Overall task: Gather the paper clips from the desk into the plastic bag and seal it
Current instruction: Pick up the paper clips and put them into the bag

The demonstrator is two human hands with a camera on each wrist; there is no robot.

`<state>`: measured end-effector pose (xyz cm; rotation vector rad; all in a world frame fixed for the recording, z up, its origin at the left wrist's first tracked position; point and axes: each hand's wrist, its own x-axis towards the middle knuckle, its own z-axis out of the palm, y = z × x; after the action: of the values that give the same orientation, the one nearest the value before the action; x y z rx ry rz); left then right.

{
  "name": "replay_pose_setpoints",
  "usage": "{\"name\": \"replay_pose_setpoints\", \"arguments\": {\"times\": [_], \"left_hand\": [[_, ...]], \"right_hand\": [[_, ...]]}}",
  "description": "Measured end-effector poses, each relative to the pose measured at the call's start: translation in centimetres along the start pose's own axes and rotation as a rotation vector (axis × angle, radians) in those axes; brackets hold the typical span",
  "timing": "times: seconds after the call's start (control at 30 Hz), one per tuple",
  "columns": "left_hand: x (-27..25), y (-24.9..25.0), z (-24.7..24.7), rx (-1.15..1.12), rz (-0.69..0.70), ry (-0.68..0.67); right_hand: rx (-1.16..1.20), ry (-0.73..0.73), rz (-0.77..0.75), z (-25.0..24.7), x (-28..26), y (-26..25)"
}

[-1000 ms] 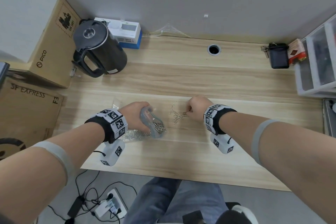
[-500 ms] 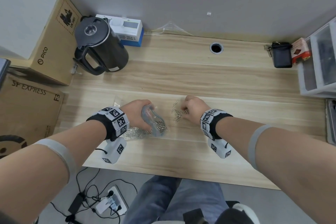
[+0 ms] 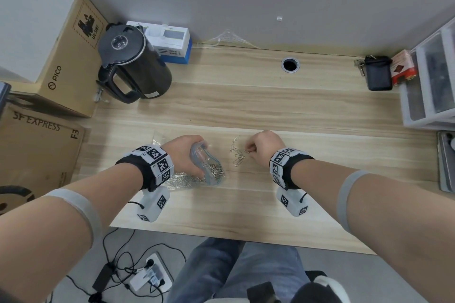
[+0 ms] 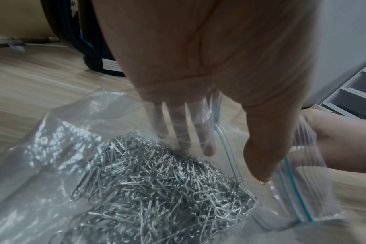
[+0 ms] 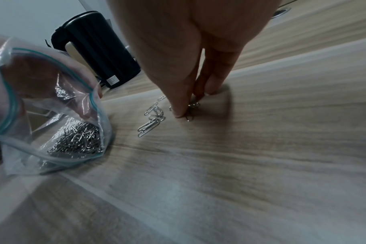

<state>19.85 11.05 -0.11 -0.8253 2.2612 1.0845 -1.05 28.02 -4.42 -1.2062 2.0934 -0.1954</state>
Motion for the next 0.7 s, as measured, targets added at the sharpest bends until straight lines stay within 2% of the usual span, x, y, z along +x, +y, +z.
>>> {"name": "replay_pose_setpoints", "arguments": {"times": [0.4,0.7], "left_hand": [[0.1,-0.2,0.2,0.028,0.016,0.011],[0.1,0.0,0.2,0.04,0.016,0.007]], "right_hand": [[0.067,-0.025,-0.035,0.2,0.0,0.0],[0.083,0.058,-0.12,1.1,-0.4,0.0]]}}
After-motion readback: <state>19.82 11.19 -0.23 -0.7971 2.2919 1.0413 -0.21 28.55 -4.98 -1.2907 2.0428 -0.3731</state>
